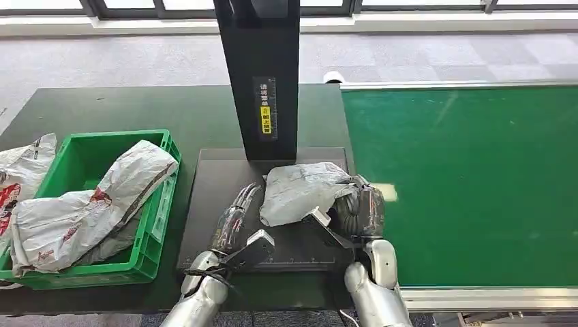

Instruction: Moved the parcel from conveyor to table for the left to box.

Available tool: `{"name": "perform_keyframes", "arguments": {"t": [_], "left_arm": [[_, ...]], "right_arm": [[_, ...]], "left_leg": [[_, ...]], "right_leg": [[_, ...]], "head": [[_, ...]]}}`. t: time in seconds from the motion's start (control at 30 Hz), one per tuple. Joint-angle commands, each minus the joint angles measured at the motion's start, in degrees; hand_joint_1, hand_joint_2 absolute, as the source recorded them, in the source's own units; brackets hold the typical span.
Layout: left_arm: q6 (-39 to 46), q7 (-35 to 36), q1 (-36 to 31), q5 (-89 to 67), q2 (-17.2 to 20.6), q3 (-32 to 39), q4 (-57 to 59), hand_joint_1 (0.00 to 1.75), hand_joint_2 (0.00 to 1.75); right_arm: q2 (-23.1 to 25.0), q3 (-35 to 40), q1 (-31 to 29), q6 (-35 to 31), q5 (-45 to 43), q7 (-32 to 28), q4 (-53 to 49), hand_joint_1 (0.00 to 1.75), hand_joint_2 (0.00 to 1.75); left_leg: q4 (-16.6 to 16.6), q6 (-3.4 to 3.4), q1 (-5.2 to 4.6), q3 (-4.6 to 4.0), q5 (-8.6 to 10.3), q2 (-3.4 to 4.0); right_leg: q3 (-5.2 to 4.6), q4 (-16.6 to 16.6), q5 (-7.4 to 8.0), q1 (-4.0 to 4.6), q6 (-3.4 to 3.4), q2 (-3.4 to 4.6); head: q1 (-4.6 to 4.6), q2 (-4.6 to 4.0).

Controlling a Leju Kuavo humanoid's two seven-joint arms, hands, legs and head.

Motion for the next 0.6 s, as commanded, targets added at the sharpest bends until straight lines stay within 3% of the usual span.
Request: {"name": "perform_keyframes", "arguments": {"t": [0.03,0.2,0.23,0.27,0.33,0.6], "left_arm": [[0.70,1.09,-1.96,1.27,1.22,-4.68,2.64,0.00,1.75],[4.09,4.43,-2.47,-1.81,1.35,-5.71,3.35,0.03,1.75],[6.85,7.96,-2.85,-5.18,1.41,-6.48,4.00,1.62,1.75],[7.83,9.74,-3.07,-6.87,1.31,-6.75,4.29,1.75,1.75],[10.51,13.90,-3.44,-10.96,1.40,-7.54,4.77,1.75,1.75],[11.54,15.82,-2.90,-12.75,1.22,-6.81,3.22,1.75,1.75]], "right_arm": [[-0.91,-0.12,-2.79,0.15,0.48,-0.30,3.28,1.75,1.75],[-0.58,-0.77,-2.66,0.15,0.81,-0.79,3.03,1.75,1.75],[-0.57,-0.77,-2.52,0.15,0.94,-0.59,2.82,1.75,1.75],[-0.47,-0.91,-2.42,0.15,1.01,-0.66,2.70,1.75,1.75],[-0.49,-0.78,-2.15,0.15,1.03,-0.42,2.20,1.75,1.75],[-0.45,-0.86,-1.68,0.15,0.98,-0.37,1.75,1.75,1.75]], "left_leg": [[-0.03,0.00,0.01,0.00,0.02,0.03],[-0.11,0.00,0.01,0.02,0.06,0.05],[-0.05,0.00,0.01,0.00,0.03,0.03],[-0.08,-0.01,0.03,0.00,0.05,0.04],[-0.03,0.00,0.00,-0.02,0.03,0.00],[-0.09,0.00,0.01,-0.01,0.05,0.03]], "right_leg": [[-0.01,-0.04,0.03,0.02,-0.04,0.00],[0.00,-0.12,0.07,0.03,-0.08,0.01],[-0.01,-0.05,0.03,0.02,-0.06,-0.01],[-0.01,-0.10,0.06,0.04,-0.07,0.00],[-0.03,-0.03,0.02,0.01,-0.04,-0.03],[-0.02,-0.10,0.05,0.03,-0.06,-0.02]], "head": [[0.00,0.00],[0.00,0.00],[0.00,0.00],[0.00,0.00],[0.00,0.00],[0.00,0.00]]}}
